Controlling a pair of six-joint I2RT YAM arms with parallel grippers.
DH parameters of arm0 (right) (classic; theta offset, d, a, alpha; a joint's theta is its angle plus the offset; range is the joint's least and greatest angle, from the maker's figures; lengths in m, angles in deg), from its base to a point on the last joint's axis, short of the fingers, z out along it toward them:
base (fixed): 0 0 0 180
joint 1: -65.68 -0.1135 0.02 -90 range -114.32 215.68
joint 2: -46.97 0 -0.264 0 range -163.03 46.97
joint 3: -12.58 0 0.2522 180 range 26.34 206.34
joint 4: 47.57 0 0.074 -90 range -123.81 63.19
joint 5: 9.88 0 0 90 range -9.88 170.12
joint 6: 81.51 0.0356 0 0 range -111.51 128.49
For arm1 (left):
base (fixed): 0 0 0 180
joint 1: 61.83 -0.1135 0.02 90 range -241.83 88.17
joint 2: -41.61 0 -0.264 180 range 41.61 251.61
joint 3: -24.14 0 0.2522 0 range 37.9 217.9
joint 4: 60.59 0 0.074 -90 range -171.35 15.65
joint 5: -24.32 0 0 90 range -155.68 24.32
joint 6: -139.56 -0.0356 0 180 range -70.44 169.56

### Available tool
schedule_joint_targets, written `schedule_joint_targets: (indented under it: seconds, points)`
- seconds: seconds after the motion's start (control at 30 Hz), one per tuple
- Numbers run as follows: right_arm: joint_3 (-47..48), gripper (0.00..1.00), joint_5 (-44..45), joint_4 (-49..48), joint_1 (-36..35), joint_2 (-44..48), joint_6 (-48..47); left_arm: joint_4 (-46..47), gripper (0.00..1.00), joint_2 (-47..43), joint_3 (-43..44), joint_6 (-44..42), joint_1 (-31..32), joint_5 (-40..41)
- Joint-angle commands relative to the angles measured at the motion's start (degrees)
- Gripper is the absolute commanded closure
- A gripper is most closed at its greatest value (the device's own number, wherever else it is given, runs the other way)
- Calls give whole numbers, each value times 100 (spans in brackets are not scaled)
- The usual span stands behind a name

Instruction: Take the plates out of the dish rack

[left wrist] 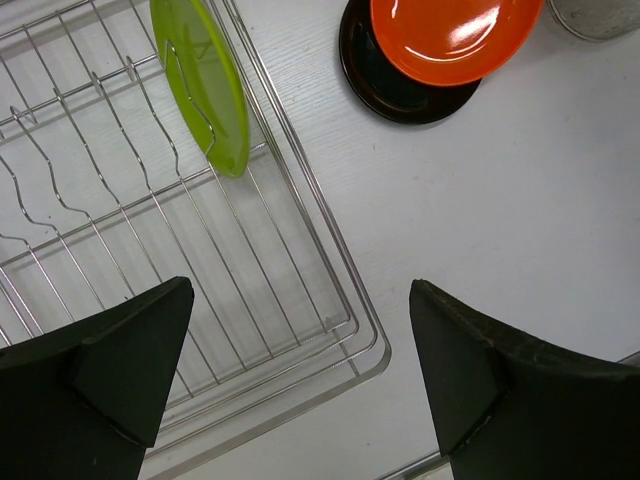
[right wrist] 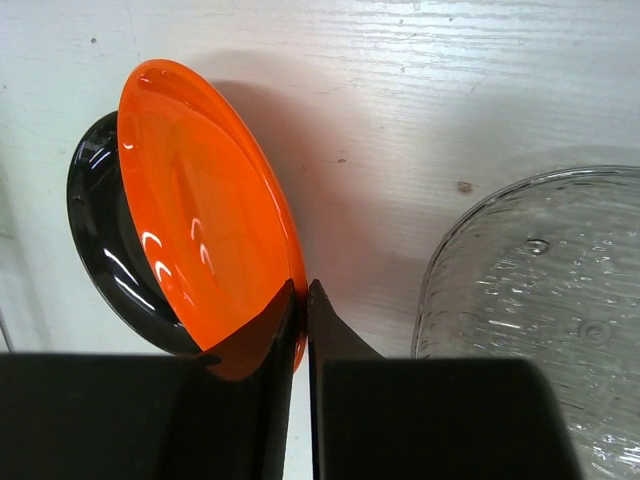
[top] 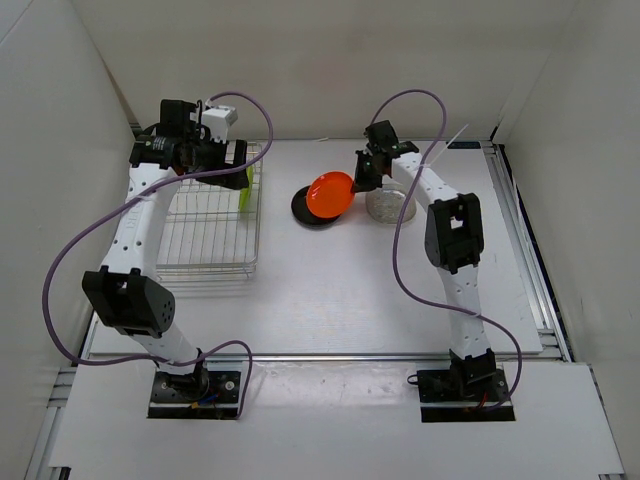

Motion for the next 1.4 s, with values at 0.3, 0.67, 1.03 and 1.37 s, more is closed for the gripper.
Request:
schedule_joint_targets:
  seconds: [0.3,0.67,1.03,1.37]
  points:
    - [263,85,-102,-108,-190,-104,-94,263,0,-292,-350,145,7,-57]
    - [-35,25,-217,15,-243,432,-314,430,0,-177,-350,523,7,357]
    - [-1037,0,-154,657,240,2205,-1526,623,5,630,-24,681,-283,-1233]
    - [-1680,3,-75,1052,293,3200,-2230,1493,15,1395,248,734,-223,-542]
